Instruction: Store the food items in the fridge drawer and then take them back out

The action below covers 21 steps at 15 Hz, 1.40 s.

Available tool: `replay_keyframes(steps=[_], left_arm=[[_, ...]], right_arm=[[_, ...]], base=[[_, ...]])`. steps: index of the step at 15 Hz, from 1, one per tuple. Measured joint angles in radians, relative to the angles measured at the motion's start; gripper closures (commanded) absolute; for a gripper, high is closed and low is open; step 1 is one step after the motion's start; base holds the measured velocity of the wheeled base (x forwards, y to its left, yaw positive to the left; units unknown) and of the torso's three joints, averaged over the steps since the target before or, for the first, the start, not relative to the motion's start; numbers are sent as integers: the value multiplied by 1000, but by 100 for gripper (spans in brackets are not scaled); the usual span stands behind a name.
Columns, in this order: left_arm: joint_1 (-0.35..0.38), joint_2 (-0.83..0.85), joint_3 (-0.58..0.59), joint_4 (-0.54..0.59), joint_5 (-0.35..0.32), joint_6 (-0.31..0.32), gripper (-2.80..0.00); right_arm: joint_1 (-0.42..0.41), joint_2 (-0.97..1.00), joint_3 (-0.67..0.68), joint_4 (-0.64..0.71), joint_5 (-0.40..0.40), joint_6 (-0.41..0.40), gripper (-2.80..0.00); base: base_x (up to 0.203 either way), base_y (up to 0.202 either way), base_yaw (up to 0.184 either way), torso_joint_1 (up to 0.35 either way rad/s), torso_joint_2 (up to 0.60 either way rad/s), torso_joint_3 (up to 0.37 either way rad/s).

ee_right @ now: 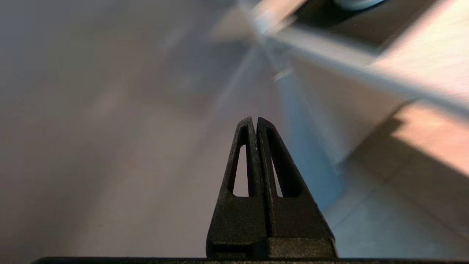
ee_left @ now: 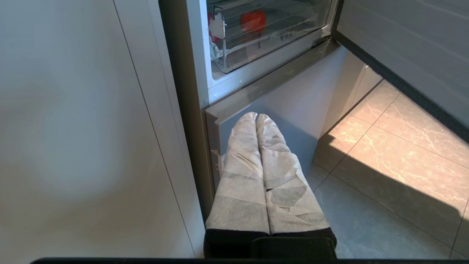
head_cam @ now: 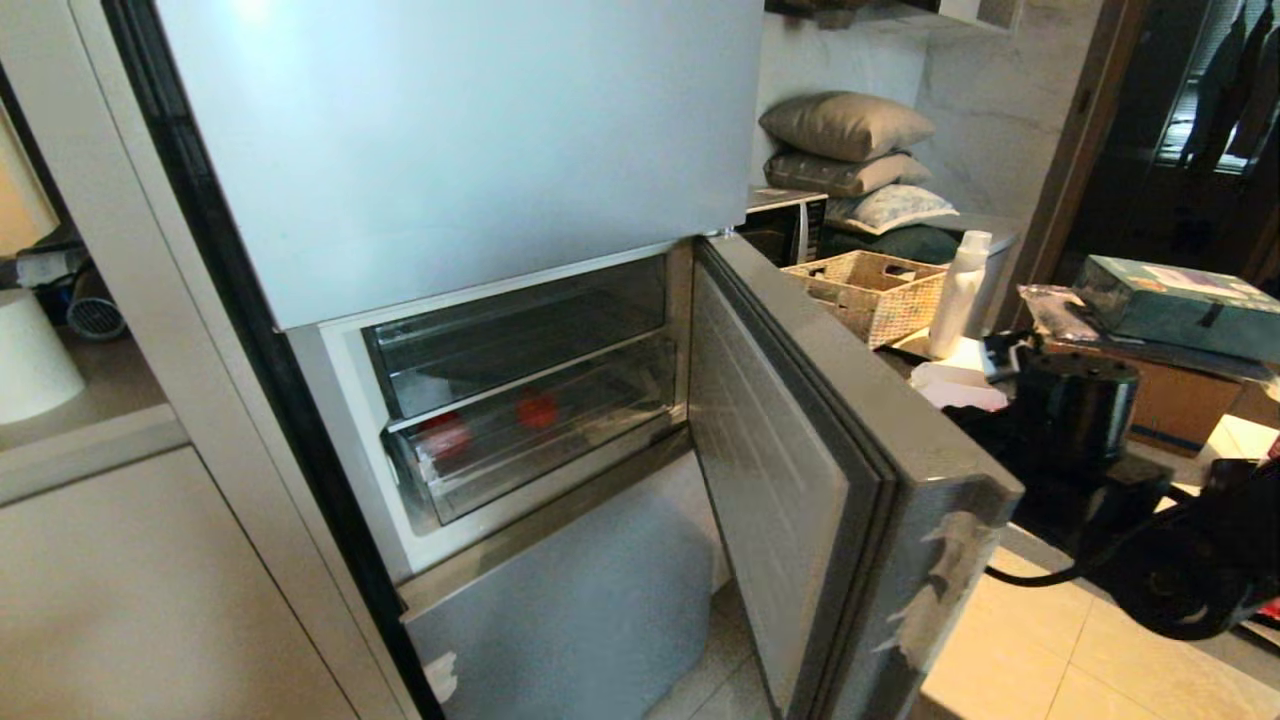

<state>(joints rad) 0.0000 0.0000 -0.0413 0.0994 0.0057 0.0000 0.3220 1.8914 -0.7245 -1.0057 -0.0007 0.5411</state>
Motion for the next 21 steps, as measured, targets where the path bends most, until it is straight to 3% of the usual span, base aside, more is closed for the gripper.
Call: replay_keyframes(steps=[3,8,13,18,21], left_arm=[[0,0,0,0,0,0,0],[0,0,0,0,0,0,0],[0,0,0,0,0,0,0],[0,0,0,0,0,0,0],[0,0,0,0,0,0,0]], right_arm=[[129,70,-94,2,-33,-21,0],[298,261,-369,10,-70,-144,0],[333,513,-764,-24,21,-195,0],[344,556,-785,-111,73,-205,0],[342,561,-832,-105,178,-203,0]], base=[[0,0,0,0,0,0],[0,0,0,0,0,0],[0,0,0,0,0,0],[0,0,0,0,0,0],[0,0,0,0,0,0]])
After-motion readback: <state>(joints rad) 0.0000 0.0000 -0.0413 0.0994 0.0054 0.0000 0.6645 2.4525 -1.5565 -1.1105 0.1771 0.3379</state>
